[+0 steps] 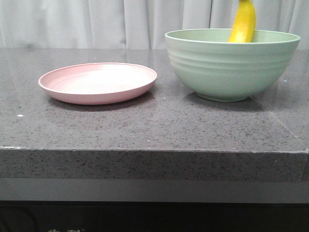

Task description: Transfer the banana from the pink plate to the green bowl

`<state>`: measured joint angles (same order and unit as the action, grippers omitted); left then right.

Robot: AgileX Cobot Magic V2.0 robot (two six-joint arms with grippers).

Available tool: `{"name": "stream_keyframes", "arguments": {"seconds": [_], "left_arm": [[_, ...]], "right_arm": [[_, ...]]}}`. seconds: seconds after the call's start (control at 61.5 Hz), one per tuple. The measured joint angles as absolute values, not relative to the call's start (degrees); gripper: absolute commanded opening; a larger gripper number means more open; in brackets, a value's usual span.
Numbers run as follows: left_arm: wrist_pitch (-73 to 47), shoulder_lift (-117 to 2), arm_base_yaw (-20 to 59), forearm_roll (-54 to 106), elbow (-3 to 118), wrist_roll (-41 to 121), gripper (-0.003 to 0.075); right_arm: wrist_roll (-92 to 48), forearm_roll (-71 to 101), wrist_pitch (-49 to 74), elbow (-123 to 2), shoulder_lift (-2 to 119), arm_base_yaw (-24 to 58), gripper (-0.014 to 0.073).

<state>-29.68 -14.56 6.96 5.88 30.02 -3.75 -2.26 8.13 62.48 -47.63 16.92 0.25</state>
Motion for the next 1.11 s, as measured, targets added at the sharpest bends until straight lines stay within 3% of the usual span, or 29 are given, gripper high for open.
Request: {"name": "stream_keyframes", "arguments": {"seconds": [0.472, 1.106], "left_arm": [[-7.34, 0.29, 2.73, 7.85, -0.11, -3.77, -0.0018], [-2.41, 0.29, 3.7, 7.48, -0.24, -3.77, -0.0018]], "right_arm": [[-2.26, 8.13, 62.68, -47.63, 16.92, 0.25, -0.0068], [-2.26, 8.25, 63.0, -47.59, 16.92, 0.25, -0.0068]]}}
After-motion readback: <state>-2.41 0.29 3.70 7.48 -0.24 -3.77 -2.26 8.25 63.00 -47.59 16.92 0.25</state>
